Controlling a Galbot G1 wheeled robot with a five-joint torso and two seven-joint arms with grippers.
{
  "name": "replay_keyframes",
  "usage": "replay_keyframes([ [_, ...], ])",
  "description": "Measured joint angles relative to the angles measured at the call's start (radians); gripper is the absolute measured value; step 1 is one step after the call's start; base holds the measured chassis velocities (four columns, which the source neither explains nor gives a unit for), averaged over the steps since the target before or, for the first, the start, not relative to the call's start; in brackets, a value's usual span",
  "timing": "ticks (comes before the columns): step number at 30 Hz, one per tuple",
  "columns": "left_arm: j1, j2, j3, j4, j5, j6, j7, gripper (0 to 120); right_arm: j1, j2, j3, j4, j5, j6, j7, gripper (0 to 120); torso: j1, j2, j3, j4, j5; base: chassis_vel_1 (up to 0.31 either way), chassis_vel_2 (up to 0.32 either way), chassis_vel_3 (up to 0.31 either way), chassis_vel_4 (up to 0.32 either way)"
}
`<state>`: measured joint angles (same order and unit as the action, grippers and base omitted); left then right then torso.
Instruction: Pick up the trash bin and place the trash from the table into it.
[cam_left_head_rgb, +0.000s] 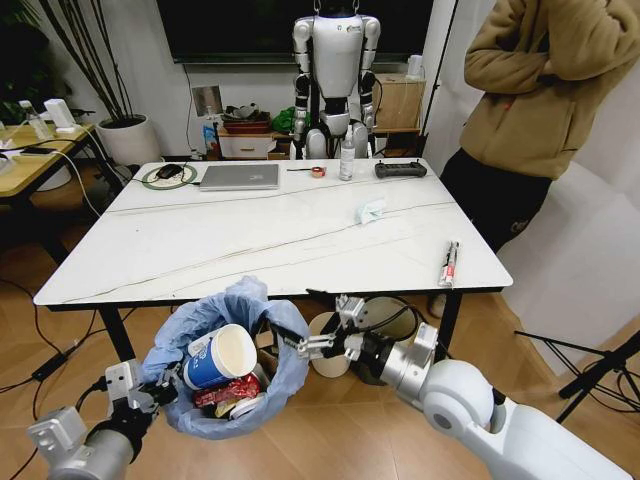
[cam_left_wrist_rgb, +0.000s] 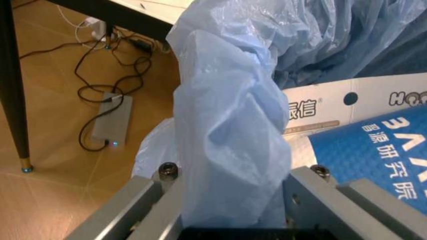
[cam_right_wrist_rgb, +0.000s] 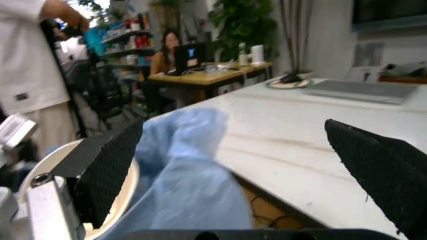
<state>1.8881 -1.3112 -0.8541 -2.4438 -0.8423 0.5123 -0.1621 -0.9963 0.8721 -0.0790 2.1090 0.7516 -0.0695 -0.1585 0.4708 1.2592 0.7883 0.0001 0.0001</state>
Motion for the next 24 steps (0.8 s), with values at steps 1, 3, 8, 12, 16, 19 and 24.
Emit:
replay_keyframes([
  [1, 0.000, -0.003, 0.002, 0.001, 0.000, 0.000, 0.000, 0, -0.001, 0.003, 0.013, 0.000, 0.000, -0.001, 0.009, 100, 0.000, 0.000, 0.000, -0.0001, 0.0000, 0.000, 0.000, 0.000, 0.000],
  [3, -0.001, -0.006, 0.004, 0.002, 0.000, 0.000, 0.000, 0, -0.002, 0.007, 0.037, 0.000, 0.002, -0.003, 0.024, 100, 0.000, 0.000, 0.000, 0.0001, 0.0000, 0.000, 0.000, 0.000, 0.000],
  [8, -0.005, -0.005, 0.013, 0.008, 0.000, 0.000, 0.000, 0, -0.016, 0.010, 0.163, -0.002, 0.044, -0.005, 0.094, 100, 0.000, 0.000, 0.000, 0.0000, 0.0001, 0.000, 0.000, 0.000, 0.000],
  [12, -0.004, -0.008, 0.020, 0.008, 0.004, 0.000, 0.002, 0, -0.028, 0.020, 0.214, -0.008, 0.060, -0.011, 0.152, 100, 0.000, 0.000, 0.000, 0.0000, 0.0000, 0.000, 0.000, 0.000, 0.000],
  [16, -0.004, -0.008, 0.023, 0.008, 0.008, 0.000, 0.003, 0, -0.032, 0.036, 0.262, -0.024, 0.057, -0.040, 0.186, 100, 0.000, 0.000, 0.000, 0.0000, 0.0000, 0.000, 0.000, 0.000, 0.000],
  [19, -0.004, -0.006, 0.023, 0.008, 0.007, 0.000, 0.004, 0, -0.027, 0.053, 0.299, -0.059, 0.049, -0.065, 0.209, 100, 0.000, 0.000, 0.000, -0.0001, 0.0001, 0.000, 0.000, 0.000, 0.000],
  [24, 0.004, -0.012, 0.023, 0.002, 0.008, -0.001, 0.005, 0, -0.014, 0.075, 0.320, -0.124, 0.037, -0.069, 0.245, 100, 0.000, 0.000, 0.000, 0.0000, 0.0000, 0.000, 0.000, 0.000, 0.000],
])
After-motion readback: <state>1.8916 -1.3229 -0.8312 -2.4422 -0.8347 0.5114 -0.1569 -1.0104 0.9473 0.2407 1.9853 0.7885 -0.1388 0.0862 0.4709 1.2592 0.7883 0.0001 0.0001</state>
